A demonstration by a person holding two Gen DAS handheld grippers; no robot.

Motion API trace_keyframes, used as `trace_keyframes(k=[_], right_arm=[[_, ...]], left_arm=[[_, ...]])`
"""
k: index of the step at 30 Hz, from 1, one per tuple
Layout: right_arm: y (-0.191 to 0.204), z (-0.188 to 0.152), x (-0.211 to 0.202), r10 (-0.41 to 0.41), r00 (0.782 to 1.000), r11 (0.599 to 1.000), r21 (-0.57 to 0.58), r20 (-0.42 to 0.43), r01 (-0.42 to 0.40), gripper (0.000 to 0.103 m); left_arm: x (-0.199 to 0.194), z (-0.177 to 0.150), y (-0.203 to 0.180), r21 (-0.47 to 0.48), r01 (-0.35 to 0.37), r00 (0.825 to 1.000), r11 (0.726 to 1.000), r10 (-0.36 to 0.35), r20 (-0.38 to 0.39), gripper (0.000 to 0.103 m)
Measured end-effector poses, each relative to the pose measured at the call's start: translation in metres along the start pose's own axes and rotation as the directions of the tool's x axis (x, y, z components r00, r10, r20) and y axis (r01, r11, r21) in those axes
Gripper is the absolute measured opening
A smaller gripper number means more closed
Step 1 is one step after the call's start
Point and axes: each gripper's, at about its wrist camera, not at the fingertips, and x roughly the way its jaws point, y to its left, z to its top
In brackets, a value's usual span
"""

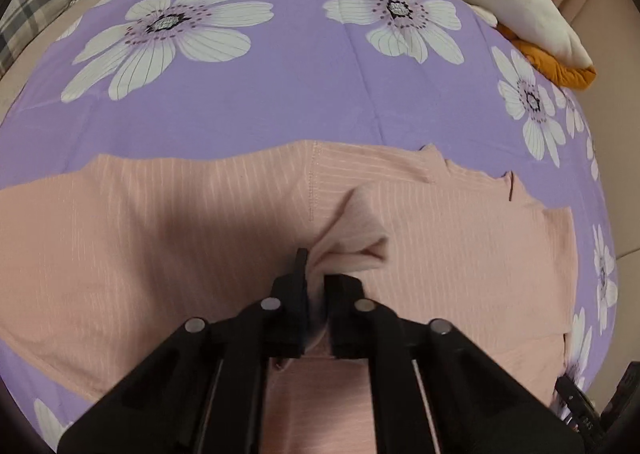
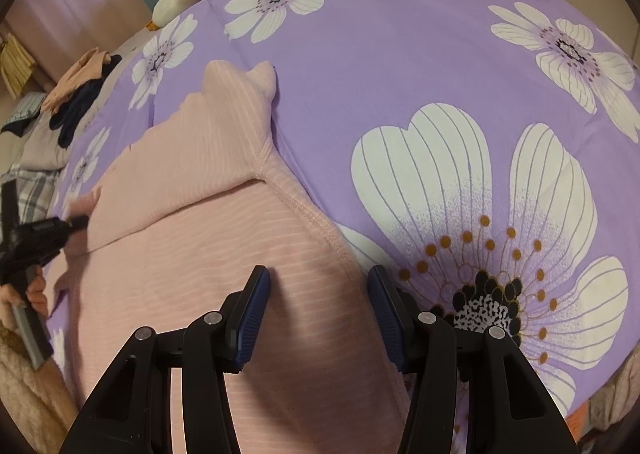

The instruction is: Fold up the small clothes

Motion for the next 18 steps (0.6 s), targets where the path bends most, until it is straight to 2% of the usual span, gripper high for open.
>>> trace_keyframes(k=[4, 7, 11, 15, 18], right_arm=[[0.001, 0.000, 0.000, 0.000, 1.000, 1.000, 0.001, 0.000, 0.000, 0.053], [0.001, 0.000, 0.000, -0.001, 1.000, 1.000, 0.000, 0.002, 0.001, 0.053], [0.000, -0.002, 0.000, -0.001, 1.000, 1.000, 0.003, 0.003, 0.001, 0.053], [0.001, -0.002, -0.001, -0.007, 1.000, 1.000, 0.002, 0.001, 0.007, 0.053], [0.005, 0.004, -0.006, -0.006, 1.000, 1.000, -0.009, -0.001, 0.006, 0.053]], left_arm=[[-0.023, 0.001, 0.005, -0.061, 0.037, 0.999, 0.997, -0.035, 0.038, 0.004], [-0.057, 0.004, 0.007, -0.086, 0.104, 0.991, 0.991, -0.096, 0.095, 0.004], [-0.082, 0.004, 0.010, -0.083, 0.092, 0.989, 0.992, -0.081, 0.127, 0.004], [-0.073, 0.002, 0.019, -0.097, 0.066, 0.994, 0.993, -0.057, 0.095, 0.004], [-0.058, -0.005, 0.027, -0.120, 0.070, 0.997, 0.990, -0.064, 0.051, 0.005]])
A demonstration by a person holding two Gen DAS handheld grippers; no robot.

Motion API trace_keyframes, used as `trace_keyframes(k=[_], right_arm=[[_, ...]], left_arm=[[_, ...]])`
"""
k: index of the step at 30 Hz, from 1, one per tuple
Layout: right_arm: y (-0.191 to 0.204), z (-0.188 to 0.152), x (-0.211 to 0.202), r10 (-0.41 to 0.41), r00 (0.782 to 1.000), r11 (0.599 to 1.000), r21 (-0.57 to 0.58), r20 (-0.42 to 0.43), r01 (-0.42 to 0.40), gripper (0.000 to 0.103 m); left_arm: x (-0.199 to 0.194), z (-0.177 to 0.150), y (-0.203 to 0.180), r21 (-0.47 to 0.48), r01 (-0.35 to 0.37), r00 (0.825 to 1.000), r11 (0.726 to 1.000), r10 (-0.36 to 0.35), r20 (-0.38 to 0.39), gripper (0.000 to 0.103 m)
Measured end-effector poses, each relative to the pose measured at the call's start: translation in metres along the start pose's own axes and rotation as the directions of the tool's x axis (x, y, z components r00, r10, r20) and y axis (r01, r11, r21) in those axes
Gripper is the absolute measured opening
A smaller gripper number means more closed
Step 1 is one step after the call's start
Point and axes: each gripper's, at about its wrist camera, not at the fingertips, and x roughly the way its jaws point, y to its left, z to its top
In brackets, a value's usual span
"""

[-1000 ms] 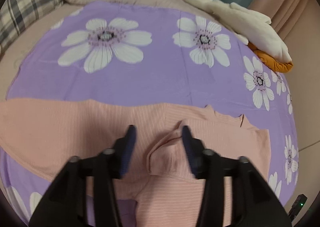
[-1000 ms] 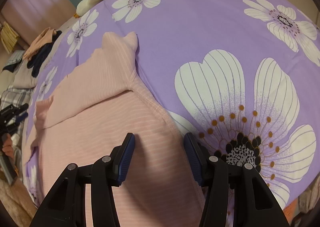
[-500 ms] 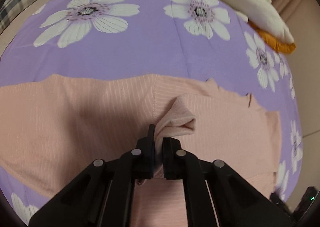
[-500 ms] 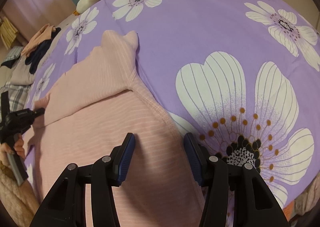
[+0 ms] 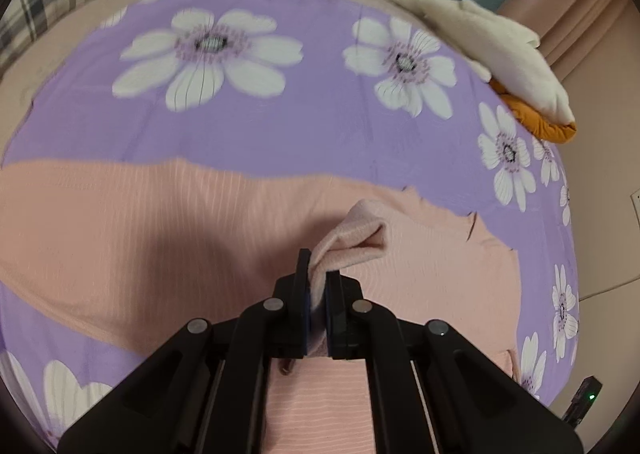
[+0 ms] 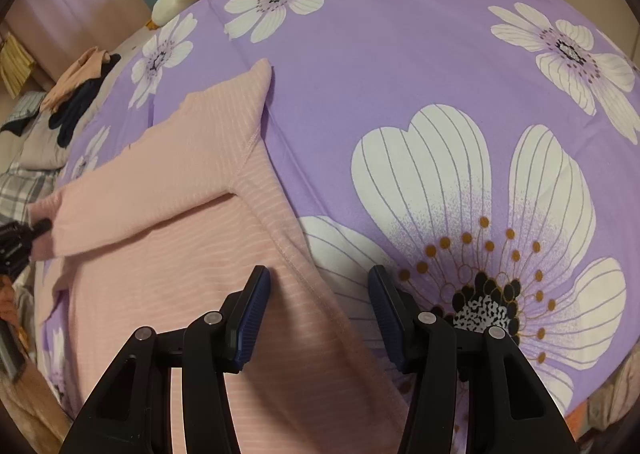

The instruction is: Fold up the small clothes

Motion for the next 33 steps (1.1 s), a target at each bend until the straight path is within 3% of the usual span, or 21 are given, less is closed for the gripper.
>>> trace_keyframes(k=[6, 11, 12, 14, 17, 27, 33], right_arm=[[0.014, 0.034, -0.012, 0.107, 0.993, 0.994, -0.020, 0.052, -0.106, 0.053], [0.030, 0.057, 0.037, 0.138, 0.990, 0.990, -0.008, -0.016, -0.138, 0.053], [0.033, 0.060, 0.047, 0.132, 0.991, 0.991, -0.017, -0.037, -0.133, 0.052], [0.041, 0.063, 0.057, 0.085, 0.995, 0.995, -0.041, -0.054, -0.087, 0.033], [0.051, 0.068, 0.057, 0.027, 0.999, 0.996, -0.090, -0.029, -0.030, 0.016], [0.050, 0.064, 0.065, -0.023, 1.000, 0.991, -0.130, -0.020, 0.020, 0.015], [0.056, 0.066, 0.067, -0.057, 0.998, 0.987, -0.151, -0.006, 0.055, 0.014]], left_arm=[[0.011, -0.006, 0.009, -0.018, 0.000, 1.000, 1.000, 0.000, -0.019, 0.005], [0.014, -0.008, 0.011, -0.025, 0.001, 1.000, 1.000, -0.002, -0.024, 0.005], [0.014, -0.008, 0.011, -0.028, 0.005, 1.000, 1.000, -0.006, -0.023, 0.005], [0.014, -0.008, 0.013, -0.036, 0.017, 1.000, 0.999, -0.017, -0.016, 0.005], [0.014, -0.008, 0.016, -0.044, 0.016, 1.000, 0.999, -0.016, -0.014, 0.006], [0.031, -0.012, 0.037, -0.074, -0.003, 0.999, 0.997, 0.000, -0.040, 0.011], [0.035, -0.016, 0.048, -0.103, 0.033, 0.998, 0.994, -0.038, -0.045, 0.015]])
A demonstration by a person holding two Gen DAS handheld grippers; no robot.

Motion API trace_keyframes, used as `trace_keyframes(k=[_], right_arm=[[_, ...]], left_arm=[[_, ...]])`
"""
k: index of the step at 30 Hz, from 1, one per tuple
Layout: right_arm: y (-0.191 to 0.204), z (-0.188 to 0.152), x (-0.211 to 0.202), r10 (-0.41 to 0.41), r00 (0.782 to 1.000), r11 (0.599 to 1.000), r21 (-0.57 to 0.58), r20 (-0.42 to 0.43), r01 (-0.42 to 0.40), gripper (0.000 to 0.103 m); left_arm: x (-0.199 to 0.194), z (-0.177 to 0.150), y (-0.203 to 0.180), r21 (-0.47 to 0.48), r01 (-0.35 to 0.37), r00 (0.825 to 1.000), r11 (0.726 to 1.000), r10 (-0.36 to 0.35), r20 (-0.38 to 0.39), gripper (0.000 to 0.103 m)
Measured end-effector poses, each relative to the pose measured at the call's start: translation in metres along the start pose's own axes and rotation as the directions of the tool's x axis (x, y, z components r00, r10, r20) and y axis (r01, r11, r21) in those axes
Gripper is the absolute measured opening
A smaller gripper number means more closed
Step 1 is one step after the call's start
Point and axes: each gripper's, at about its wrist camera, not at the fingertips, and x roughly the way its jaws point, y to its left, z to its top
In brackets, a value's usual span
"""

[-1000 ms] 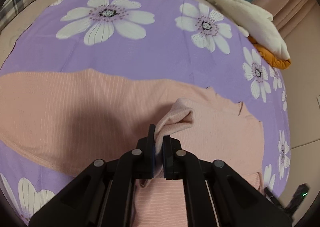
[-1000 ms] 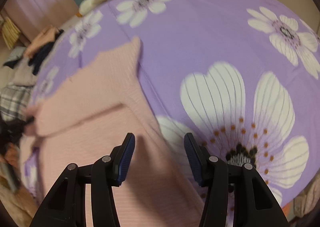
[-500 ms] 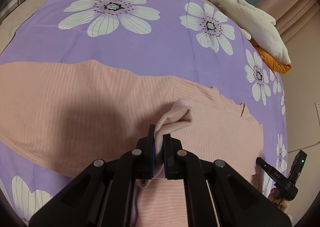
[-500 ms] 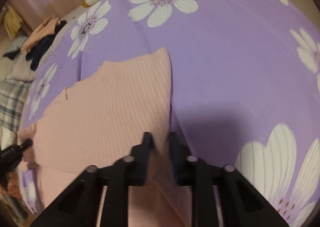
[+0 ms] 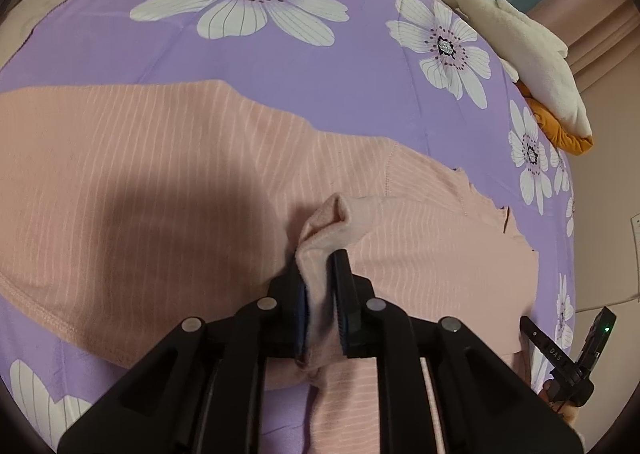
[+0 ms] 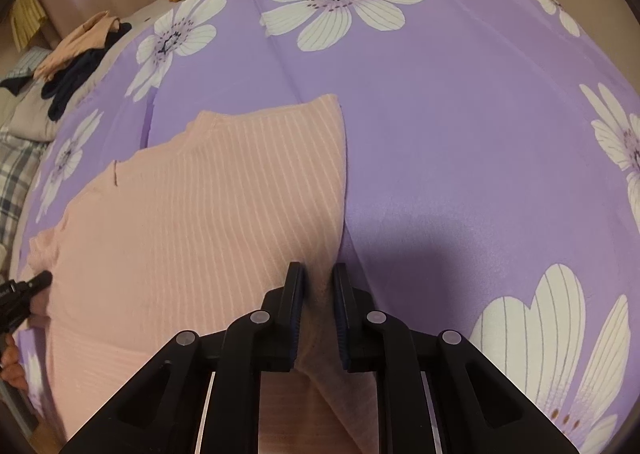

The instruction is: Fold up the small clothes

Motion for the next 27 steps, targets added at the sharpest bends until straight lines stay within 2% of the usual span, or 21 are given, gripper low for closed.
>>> trace_keyframes(k=[7, 17, 22, 27], right_arm=[[0.006, 0.001, 0.002, -0.035, 0.999, 0.999, -0.022, 0.009, 0.035, 0.014], [0.006, 0.001, 0.003, -0.041, 0.999, 0.999, -0.018, 0.011, 0.041, 0.014], [0.007, 0.000, 0.003, -0.048, 0.999, 0.999, -0.020, 0.017, 0.049, 0.014], [0.007, 0.000, 0.004, -0.047, 0.999, 0.999, -0.017, 0.019, 0.048, 0.014]], left_arm=[[-0.007, 0.000, 0.007, -0.012, 0.018, 1.000, 1.000, -0.018, 0.005, 0.016], [-0.017, -0.005, 0.015, -0.007, -0.006, 0.999, 1.000, 0.006, 0.038, 0.016], [-0.016, -0.007, 0.024, -0.036, 0.021, 0.999, 0.999, -0.020, 0.037, 0.016], [-0.013, -0.009, 0.022, -0.030, 0.013, 0.999, 0.999, -0.012, 0.038, 0.016]])
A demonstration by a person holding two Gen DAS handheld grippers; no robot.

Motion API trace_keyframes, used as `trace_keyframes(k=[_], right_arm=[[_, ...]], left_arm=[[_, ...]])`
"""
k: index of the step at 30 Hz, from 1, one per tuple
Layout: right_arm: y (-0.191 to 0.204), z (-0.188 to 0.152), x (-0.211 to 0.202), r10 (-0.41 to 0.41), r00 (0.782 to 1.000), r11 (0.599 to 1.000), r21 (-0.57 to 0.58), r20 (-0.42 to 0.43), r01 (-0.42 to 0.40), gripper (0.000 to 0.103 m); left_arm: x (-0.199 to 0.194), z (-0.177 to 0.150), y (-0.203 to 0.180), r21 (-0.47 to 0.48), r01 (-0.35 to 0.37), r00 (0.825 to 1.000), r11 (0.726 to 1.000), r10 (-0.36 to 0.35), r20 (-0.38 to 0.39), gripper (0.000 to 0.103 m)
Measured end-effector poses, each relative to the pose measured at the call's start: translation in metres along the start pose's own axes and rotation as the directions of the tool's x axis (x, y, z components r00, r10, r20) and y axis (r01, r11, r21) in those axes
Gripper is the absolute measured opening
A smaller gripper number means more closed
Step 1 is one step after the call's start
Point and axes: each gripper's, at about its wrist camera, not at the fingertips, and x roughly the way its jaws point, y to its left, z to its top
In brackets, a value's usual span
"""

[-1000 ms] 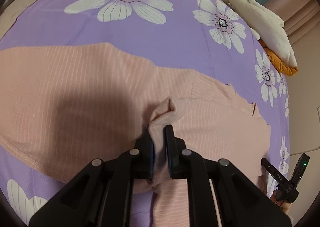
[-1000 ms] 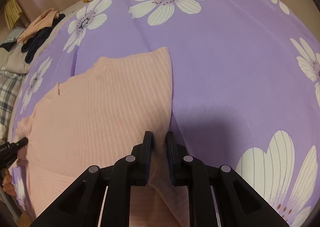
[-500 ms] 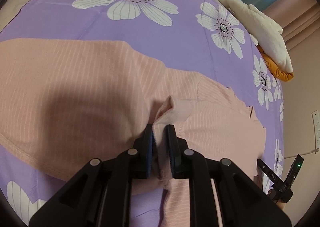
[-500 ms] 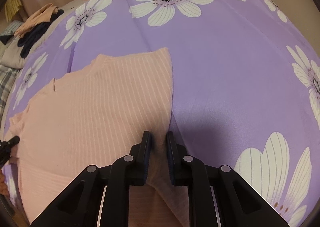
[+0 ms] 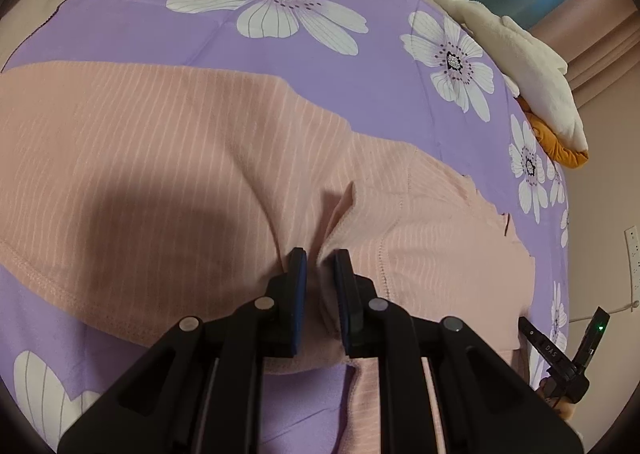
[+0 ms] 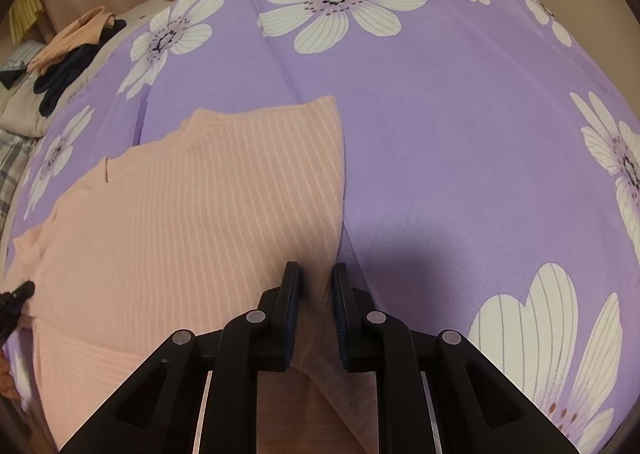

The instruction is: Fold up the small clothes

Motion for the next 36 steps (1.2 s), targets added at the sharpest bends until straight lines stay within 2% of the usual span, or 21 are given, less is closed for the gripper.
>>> trace_keyframes(k=[9, 28, 36], right_arm=[[-0.0007, -0.0001, 0.0010, 0.002, 1.000, 1.000, 0.003, 0.005, -0.002, 0.014], [-0.0010, -0.0021, 0.0009, 0.010, 1.000, 1.000, 0.007, 0.017, -0.010, 0.014], [-0.0006, -0.0034, 0.0012, 0.009, 1.000, 1.000, 0.004, 0.024, -0.009, 0.014]], left_arm=[[0.0026, -0.0023, 0.0004, 0.028, -0.007, 1.000, 1.000, 0.007, 0.011, 0.016], [0.0016, -0.0077, 0.0040, -0.001, 0.013, 0.999, 1.000, -0.013, 0.040, 0.016], [0.0015, -0.0088, 0.0008, 0.009, -0.009, 0.998, 1.000, 0.008, 0.056, 0.016]])
